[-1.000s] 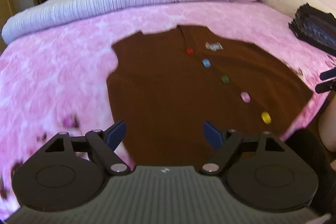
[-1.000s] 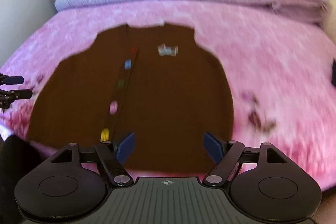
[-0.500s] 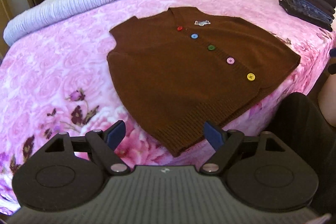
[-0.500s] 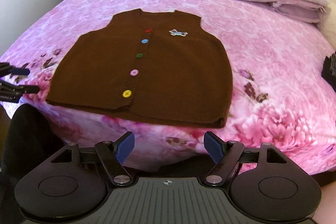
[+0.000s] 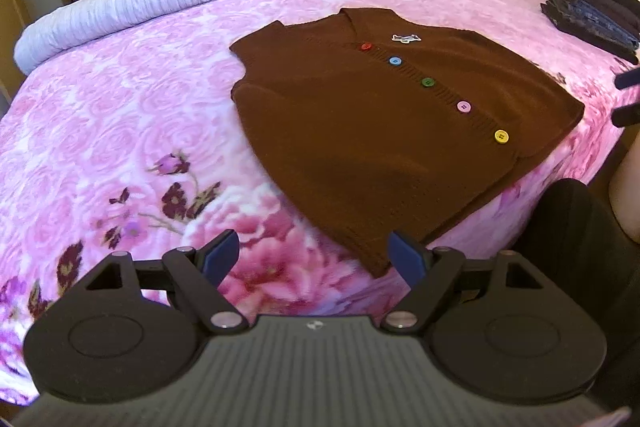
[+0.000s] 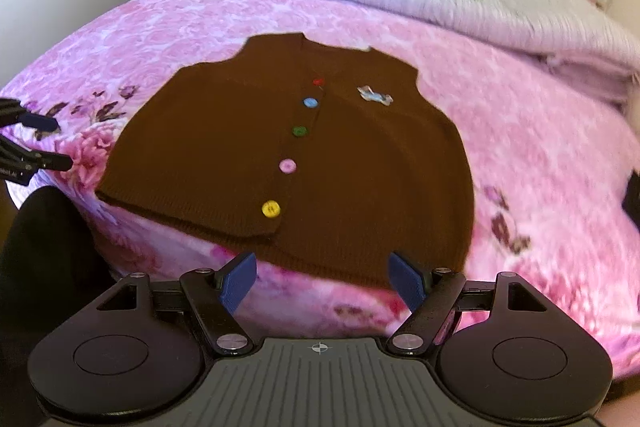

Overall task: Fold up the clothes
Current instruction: 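Grasp the brown vest hem with the right gripper while the left gripper grasps the hem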

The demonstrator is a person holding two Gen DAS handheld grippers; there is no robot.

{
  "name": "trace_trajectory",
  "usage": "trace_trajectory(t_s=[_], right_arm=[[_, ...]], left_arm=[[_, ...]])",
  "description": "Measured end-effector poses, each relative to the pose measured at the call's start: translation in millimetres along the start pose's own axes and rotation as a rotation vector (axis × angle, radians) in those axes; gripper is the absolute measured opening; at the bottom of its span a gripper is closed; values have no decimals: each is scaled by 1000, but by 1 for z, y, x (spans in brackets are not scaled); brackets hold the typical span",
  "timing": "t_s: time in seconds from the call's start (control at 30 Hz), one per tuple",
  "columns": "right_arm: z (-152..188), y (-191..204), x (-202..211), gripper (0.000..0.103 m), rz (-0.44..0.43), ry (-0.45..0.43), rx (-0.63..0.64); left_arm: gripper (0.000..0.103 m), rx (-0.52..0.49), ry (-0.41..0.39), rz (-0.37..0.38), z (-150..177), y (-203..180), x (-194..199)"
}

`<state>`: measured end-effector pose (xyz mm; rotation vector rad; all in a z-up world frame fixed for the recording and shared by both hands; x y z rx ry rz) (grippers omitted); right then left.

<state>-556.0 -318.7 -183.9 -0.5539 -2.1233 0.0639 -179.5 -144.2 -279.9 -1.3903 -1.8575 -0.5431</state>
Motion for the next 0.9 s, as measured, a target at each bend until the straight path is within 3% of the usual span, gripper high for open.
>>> trace_trajectory(t_s=[0.17,0.27,0.33,0.47,0.67,0.9], right_arm=[[-31,56,-15,76,-91,-143,229],[-47,97,-39,75,-176,-162,375],[-55,123,-57,57,-240,-165,461],[-69,173,-93,54,-349,-164,621],[-78,216,-141,54,-345,-104,713],[-69,240,-171,51,-229,-55,907]], left_arm=[[79,-115,-45,-8,-12,29,-6],[79,-191,-65,1,-21,45,-12],[79,-241,-71,6,-27,53,-20],[79,-317,-77,10,-39,69,-36],[79,-295,-78,34,-63,93,-61],[79,-363,-86,57,-68,96,-75]])
Point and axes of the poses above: each gripper's, at about its wrist camera, not at the fingertips, and x roughly against the way its jaws point, y to its left, z to its underside, the point moved 6 cm from there along -x, roughly the way its jaws point, and after that the axes turned 15 degrees about x, right-handed, at the moved point
